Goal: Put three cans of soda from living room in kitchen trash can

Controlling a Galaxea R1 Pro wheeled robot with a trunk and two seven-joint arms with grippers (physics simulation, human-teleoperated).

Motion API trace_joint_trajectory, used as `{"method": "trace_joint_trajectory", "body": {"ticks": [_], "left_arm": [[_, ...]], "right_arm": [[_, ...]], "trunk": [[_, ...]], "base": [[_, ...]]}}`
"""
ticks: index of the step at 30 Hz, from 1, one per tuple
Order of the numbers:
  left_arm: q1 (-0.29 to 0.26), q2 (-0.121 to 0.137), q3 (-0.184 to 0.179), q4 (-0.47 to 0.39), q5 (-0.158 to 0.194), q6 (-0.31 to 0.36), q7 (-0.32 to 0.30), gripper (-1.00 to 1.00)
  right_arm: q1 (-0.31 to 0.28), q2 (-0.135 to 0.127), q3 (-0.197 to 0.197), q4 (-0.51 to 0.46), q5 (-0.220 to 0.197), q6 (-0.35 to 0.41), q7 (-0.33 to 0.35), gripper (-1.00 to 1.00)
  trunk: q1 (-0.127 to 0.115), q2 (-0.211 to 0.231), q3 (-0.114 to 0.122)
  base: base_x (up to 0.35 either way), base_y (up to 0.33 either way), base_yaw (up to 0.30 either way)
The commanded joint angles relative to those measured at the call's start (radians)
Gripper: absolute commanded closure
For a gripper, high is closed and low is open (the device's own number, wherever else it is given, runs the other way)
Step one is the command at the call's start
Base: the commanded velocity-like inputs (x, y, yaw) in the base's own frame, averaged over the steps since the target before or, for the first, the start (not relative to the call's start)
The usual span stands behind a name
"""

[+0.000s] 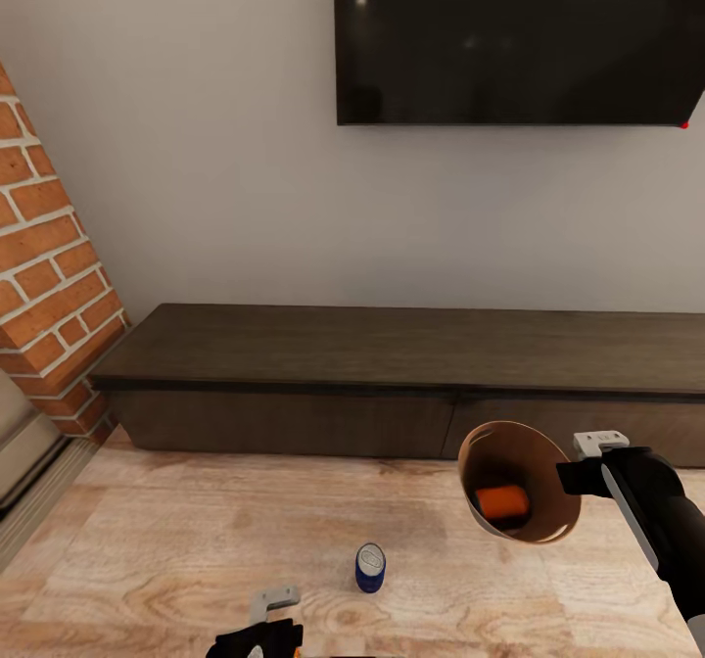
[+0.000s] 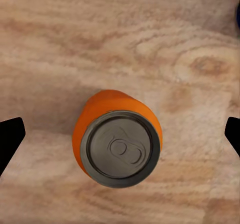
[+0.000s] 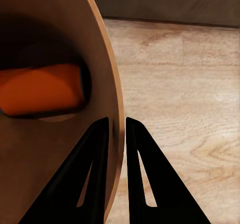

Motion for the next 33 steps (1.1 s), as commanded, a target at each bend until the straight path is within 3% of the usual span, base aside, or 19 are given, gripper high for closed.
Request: {"method": "trace_joint_trajectory", "body": {"ticks": [1,21,33], "left_arm": [[0.000,0.000,0.000,0.000,0.000,-0.001,0.000,-1.00],[-0.002,-0.002,0.002,0.000,0.000,-0.003,0.000,-1.00],[-0.017,-0.001,0.002,-0.002,0.000,-0.004,0.000,-1.00]], "right_arm": [[-0.001,0.000,0.000,0.000,-0.009,0.000,0.004,1.00],[0.000,0.000,-0.001,0.000,-0.007,0.000,0.004,1.00],[0.001,0.000,-0.001,0.000,-0.007,0.000,0.004,1.00]], "trunk": [[0.000,0.000,0.000],[0.008,-0.005,-0.073],[0.008,-0.005,-0.073]], "base": [[0.000,0.000,0.000],[0.000,0.000,0.000],[0.000,0.000,0.000]]}}
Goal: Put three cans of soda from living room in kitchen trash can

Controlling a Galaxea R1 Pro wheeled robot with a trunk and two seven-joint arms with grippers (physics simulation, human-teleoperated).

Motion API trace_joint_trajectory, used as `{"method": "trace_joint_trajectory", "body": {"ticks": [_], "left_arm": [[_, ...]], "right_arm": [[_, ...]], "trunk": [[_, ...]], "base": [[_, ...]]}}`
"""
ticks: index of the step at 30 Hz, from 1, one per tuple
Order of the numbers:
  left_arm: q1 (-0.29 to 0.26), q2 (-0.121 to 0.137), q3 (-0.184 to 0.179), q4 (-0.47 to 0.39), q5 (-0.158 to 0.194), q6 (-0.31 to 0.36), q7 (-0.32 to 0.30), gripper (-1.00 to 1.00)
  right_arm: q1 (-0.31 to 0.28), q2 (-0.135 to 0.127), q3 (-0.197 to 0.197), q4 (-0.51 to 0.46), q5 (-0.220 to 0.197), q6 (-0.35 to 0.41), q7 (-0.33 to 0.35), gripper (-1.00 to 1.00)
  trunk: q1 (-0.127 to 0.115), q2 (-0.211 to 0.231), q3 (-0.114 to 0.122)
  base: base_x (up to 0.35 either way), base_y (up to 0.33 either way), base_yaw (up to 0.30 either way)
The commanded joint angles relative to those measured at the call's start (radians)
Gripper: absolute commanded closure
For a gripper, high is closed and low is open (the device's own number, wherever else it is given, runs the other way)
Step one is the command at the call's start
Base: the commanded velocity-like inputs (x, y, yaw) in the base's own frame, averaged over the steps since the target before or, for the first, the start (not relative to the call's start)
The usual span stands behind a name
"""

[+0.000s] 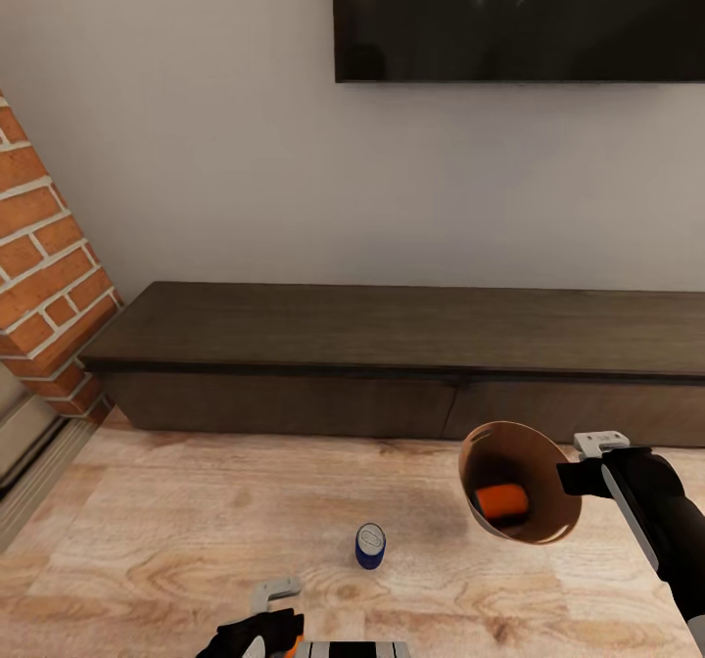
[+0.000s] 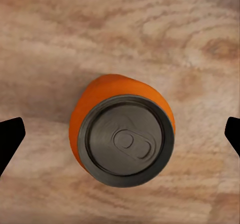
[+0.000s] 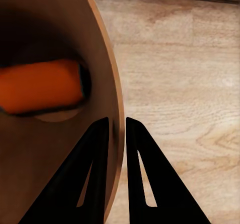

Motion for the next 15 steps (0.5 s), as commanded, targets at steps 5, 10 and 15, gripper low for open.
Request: {"method": "trace_joint_trajectory", "body": {"ticks": [5,10,15], "left_arm": [[-0.008,0.000,0.000,0.002,0.000,-0.008,0.000,-1.00],[-0.011,0.001,0.000,0.002,0.000,-0.011,0.000,-1.00],[-0.012,0.001,0.001,0.003,0.001,-0.013,-0.001,-1.00]], "right_arm": [[0.000,0.000,0.000,0.000,-0.008,0.000,0.004,1.00],[0.000,0.000,0.000,0.000,-0.008,0.000,0.004,1.00],[0.000,0.000,0.000,0.000,-0.008,0.000,0.004,1.00]], "trunk": [[0.001,-0.001,-0.012],[0.004,-0.002,-0.031],[0.004,-0.002,-0.035]], "base": [[0.000,0.000,0.000],[0.000,0.000,0.000],[0.000,0.000,0.000]]}}
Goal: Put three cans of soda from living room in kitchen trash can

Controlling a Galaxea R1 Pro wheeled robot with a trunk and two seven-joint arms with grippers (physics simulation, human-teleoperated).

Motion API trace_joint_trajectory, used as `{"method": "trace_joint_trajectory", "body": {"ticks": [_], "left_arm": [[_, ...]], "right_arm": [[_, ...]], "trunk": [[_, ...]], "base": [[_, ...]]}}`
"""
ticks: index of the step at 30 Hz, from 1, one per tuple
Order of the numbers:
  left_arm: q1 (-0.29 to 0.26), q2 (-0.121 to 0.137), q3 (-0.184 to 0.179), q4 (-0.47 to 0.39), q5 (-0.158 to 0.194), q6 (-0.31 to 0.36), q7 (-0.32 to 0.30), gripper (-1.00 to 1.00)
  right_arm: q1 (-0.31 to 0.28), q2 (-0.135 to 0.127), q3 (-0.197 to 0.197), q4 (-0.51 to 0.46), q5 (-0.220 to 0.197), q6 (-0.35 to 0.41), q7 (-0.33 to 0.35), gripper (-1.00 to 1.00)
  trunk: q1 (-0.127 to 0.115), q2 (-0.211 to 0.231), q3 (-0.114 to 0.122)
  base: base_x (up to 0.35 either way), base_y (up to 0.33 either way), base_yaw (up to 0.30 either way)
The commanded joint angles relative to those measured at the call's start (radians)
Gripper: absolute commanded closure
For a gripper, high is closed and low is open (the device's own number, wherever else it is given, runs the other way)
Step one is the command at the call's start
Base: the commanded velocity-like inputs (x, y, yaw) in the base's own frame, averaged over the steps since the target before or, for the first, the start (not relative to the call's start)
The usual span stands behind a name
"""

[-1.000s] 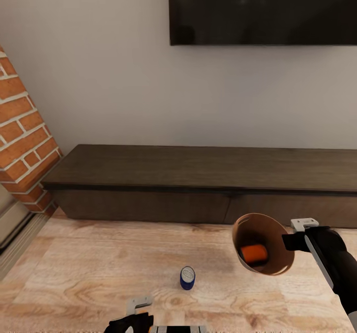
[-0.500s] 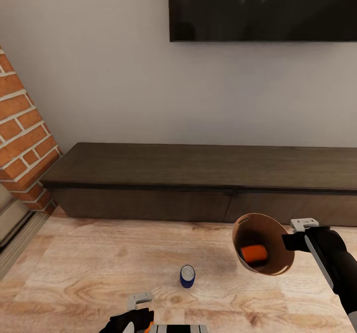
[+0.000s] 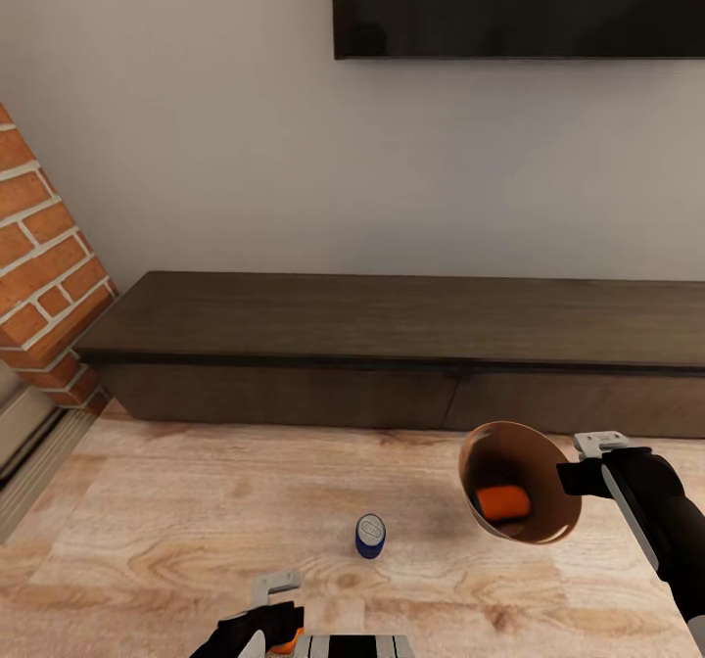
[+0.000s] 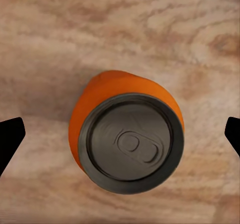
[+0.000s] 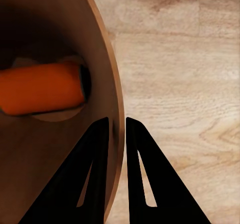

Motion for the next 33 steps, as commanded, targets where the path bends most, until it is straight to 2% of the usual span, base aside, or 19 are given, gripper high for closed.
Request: {"method": "trace_joint_trajectory", "body": {"ticks": [1,5,11,19,24,33], "left_arm": [[0.000,0.000,0.000,0.000,0.000,-0.002,0.000,-1.00],[0.000,0.000,0.001,0.000,0.000,-0.013,0.000,-1.00],[0.000,0.000,0.001,0.001,-0.001,-0.019,0.000,-1.00],[0.000,0.000,0.001,0.001,-0.001,-0.020,0.000,-1.00],[0.000,-0.001,0.001,0.001,-0.001,-0.020,0.000,-1.00],[0.000,0.000,0.001,0.000,-0.001,-0.020,0.000,-1.00]], "right_arm": [[0.000,0.000,0.000,0.000,-0.009,0.000,0.004,1.00],[0.000,0.000,0.000,0.000,-0.009,0.000,0.004,1.00],[0.000,0.000,0.001,0.000,-0.009,0.000,0.004,1.00],[0.000,0.000,0.001,0.000,-0.009,0.000,0.004,1.00],[0.000,0.000,0.001,0.000,-0.009,0.000,0.004,1.00],[0.000,0.000,0.000,0.000,-0.009,0.000,0.004,1.00]], "trunk": [[0.000,0.000,0.000],[0.000,0.000,0.000],[0.003,-0.001,-0.023],[0.003,-0.001,-0.023],[0.005,-0.003,-0.042],[0.005,-0.003,-0.042]], "base": [[0.000,0.000,0.000],[0.000,0.000,0.000],[0.000,0.000,0.000],[0.000,0.000,0.000],[0.000,0.000,0.000],[0.000,0.000,0.000]]}}
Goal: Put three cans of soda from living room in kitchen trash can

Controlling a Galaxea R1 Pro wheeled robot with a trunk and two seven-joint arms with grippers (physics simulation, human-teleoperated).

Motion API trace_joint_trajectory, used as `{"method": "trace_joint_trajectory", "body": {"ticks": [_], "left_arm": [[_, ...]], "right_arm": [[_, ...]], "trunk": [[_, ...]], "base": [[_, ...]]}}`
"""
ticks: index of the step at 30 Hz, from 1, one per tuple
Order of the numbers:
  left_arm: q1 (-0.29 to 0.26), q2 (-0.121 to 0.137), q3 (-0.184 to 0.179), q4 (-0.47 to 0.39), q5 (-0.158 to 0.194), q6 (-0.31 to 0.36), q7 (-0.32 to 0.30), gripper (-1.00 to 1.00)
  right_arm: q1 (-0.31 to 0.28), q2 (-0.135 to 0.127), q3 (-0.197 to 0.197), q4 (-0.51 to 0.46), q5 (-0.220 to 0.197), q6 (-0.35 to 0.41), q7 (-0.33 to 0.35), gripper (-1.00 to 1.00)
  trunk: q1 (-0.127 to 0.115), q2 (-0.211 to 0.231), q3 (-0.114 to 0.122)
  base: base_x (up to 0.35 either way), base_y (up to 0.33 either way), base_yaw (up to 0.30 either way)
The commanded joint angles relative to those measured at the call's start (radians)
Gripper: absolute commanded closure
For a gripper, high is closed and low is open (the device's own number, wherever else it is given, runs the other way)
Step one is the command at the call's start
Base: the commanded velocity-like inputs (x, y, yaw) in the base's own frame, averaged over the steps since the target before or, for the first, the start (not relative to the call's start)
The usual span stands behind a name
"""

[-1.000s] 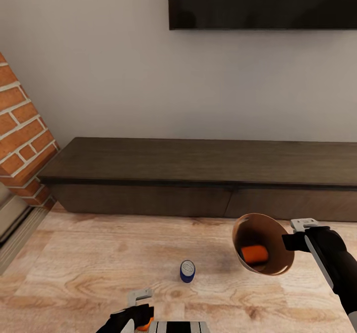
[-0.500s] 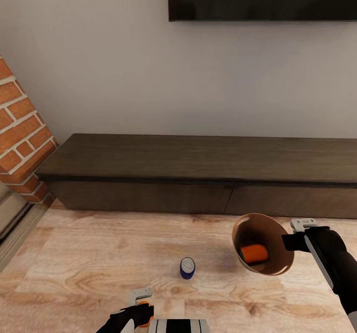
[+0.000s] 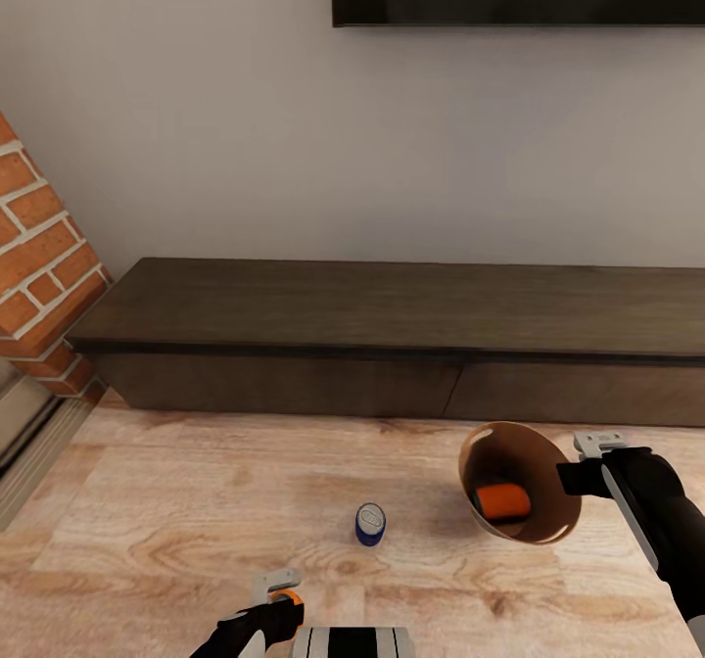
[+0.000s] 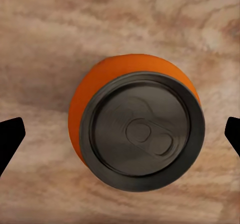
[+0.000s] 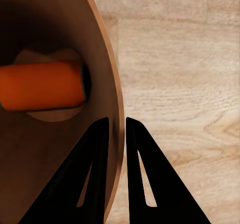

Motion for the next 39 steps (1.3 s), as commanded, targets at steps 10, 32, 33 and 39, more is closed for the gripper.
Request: {"method": "trace_joint_trajectory", "body": {"ticks": [10,32,33,39], "left_arm": [[0.000,-0.001,0.000,-0.002,0.000,-0.001,0.000,-1.00],[-0.008,-0.001,0.000,-0.005,0.000,-0.001,0.000,-1.00],[-0.008,-0.001,0.000,-0.005,0.000,-0.001,0.000,-1.00],[-0.016,-0.001,0.000,-0.006,0.000,-0.001,0.000,-1.00]], "right_arm": [[0.000,0.000,0.000,0.000,-0.009,0.000,0.004,1.00],[0.000,0.000,0.001,0.000,-0.008,0.000,0.004,1.00],[0.000,0.000,0.000,0.000,-0.007,0.000,0.004,1.00],[0.000,0.000,0.001,0.000,-0.007,0.000,0.004,1.00]], "trunk": [[0.000,0.000,0.000],[0.002,-0.001,-0.019],[0.002,-0.001,-0.019],[0.002,-0.001,-0.019]], "base": [[0.000,0.000,0.000],[0.000,0.000,0.000],[0.000,0.000,0.000],[0.000,0.000,0.000]]}}
